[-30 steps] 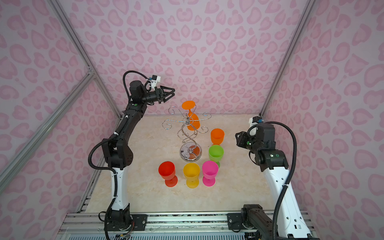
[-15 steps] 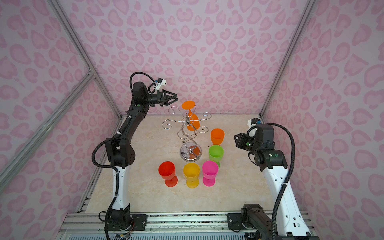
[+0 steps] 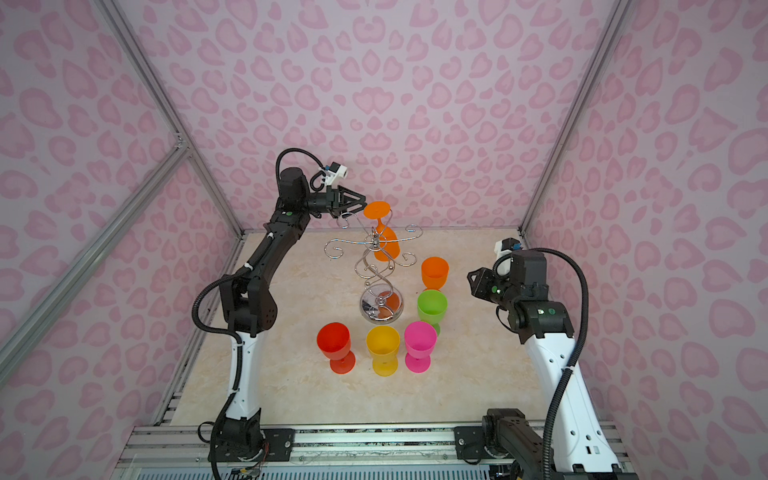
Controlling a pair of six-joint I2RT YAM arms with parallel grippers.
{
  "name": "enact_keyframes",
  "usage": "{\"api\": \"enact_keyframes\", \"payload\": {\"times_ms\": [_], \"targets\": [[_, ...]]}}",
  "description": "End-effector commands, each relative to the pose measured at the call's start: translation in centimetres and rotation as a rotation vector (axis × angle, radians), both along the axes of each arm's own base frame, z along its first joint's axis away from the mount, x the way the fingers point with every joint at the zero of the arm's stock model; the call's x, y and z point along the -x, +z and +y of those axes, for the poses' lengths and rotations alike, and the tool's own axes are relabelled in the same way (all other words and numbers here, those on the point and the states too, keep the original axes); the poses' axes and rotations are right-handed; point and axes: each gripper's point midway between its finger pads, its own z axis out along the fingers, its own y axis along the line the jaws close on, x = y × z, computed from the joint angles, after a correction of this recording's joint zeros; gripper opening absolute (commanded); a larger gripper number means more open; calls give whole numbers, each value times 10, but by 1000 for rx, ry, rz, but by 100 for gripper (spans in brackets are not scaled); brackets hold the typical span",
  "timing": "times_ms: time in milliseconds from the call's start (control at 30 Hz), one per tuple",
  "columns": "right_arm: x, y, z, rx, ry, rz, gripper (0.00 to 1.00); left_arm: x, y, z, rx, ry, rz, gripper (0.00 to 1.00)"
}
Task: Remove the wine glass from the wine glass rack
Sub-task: 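Reach the left gripper up to the foot of the orange glass on the rack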
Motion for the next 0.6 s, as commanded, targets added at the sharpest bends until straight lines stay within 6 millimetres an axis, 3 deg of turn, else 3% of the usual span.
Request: {"api": "enact_keyframes", "payload": {"times_ms": [0, 567], "targets": [[-1, -1, 2, -10, 7, -3, 30, 5, -3, -4, 3, -36, -18, 56], [0, -7, 1, -14, 5, 6, 30, 13, 0, -6, 8, -61, -47, 37]]}}
